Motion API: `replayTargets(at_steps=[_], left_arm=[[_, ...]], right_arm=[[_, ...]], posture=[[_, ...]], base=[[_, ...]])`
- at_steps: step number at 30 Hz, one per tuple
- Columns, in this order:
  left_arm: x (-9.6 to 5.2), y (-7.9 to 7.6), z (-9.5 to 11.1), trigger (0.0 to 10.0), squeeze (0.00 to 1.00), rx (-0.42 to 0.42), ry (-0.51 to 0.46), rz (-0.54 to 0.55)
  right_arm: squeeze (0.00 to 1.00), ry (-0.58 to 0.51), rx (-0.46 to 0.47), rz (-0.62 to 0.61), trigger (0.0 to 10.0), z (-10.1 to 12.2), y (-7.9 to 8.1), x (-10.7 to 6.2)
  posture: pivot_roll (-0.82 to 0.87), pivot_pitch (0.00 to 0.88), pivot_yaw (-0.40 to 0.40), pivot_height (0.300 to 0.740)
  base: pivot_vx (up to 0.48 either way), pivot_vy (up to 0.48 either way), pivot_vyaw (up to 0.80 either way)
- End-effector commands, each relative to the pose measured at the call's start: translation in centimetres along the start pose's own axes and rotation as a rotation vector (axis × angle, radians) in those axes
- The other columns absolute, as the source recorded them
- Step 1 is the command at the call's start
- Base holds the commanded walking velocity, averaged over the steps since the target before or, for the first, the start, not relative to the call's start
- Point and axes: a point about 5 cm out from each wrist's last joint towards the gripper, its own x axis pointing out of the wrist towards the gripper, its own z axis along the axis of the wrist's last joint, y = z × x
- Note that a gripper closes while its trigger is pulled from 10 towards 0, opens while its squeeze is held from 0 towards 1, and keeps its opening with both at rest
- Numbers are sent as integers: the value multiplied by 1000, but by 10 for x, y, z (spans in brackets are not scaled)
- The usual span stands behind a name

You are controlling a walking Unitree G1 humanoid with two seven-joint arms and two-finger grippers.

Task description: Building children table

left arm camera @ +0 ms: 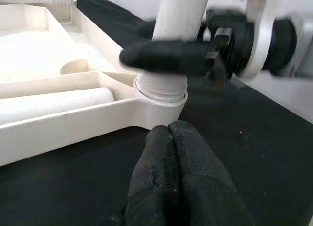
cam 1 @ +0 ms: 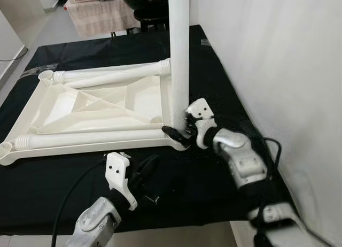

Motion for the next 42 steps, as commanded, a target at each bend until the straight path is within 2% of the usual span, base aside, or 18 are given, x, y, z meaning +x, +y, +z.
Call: replayTargets(at_steps=[1, 7, 8, 9, 16, 20, 23, 24, 26, 27, 28, 29, 30, 39, 40, 42], left_arm=[[-3, 1, -4, 10000, 0, 7, 15, 14], [-3, 1, -5, 10000, 0, 27, 18, 32], [-4, 0, -6, 10000, 0, 38, 19, 42], [-4, 0, -6, 10000, 0, 48, 19, 53], [-5, -1, -6, 10000, 0, 62, 15, 70], [-6, -1, -6, 10000, 0, 62, 14, 71], [-7, -1, -6, 10000, 0, 60, 12, 73], [-7, -1, -6, 10000, 0, 60, 12, 73], [-7, -1, -5, 10000, 0, 60, 11, 73], [-8, 1, -4, 10000, 0, 60, 10, 73], [-8, 1, -4, 10000, 0, 60, 10, 73], [-8, 2, -3, 10000, 0, 60, 9, 74], [-8, 3, -3, 10000, 0, 61, 9, 72], [-8, 3, -3, 10000, 0, 61, 9, 72], [-5, 5, -3, 10000, 0, 56, 8, 69], [-5, 5, -3, 10000, 0, 56, 8, 69]], right_arm=[[0, -26, 14, 69, 10000, -1, 3, 3], [0, -21, 12, 173, 10000, 5, -3, 5], [0, -38, 30, 213, 4706, 9, -4, 6], [0, -51, 48, 247, 0, 13, -6, 7], [0, -53, 47, 311, 0, 14, -9, 5], [0, -30, 29, 281, 0, 6, -10, 1], [0, 22, 52, 116, 0, -14, -8, -7], [0, 22, 52, 116, 0, -14, -8, -7], [0, 40, 80, 33, 0, -22, -4, -9], [0, 93, 164, -134, 0, -43, 25, -7], [0, 93, 164, -134, 0, -43, 25, -7], [0, 137, 227, -273, 0, -55, 44, -12], [0, 161, 249, -373, 0, -59, 57, -16], [0, 161, 249, -373, 0, -59, 57, -16], [0, 127, 198, -370, 10000, -44, 53, -3], [0, 127, 198, -370, 10000, -44, 53, -3]], posture=[[30, 143, 31, 740], [34, 137, 29, 740], [32, 138, 26, 740], [25, 138, 20, 740], [9, 135, 18, 740], [6, 141, 21, 740], [3, 149, 17, 740], [3, 149, 17, 740], [-1, 155, 12, 740], [-14, 176, 31, 740], [-14, 176, 31, 740], [-14, 176, 31, 740], [-27, 171, 41, 740], [-27, 171, 41, 740], [-23, 157, 34, 740], [-23, 157, 34, 740]], base=[[0, 0, 0], [0, 0, 0], [0, 0, 0], [0, 0, 0], [0, 0, 0], [0, 0, 0], [0, 0, 0], [0, 0, 0], [0, 0, 0], [0, 0, 0], [0, 0, 0], [0, 0, 0], [0, 0, 0], [0, 0, 0], [0, 0, 0], [0, 0, 0]])
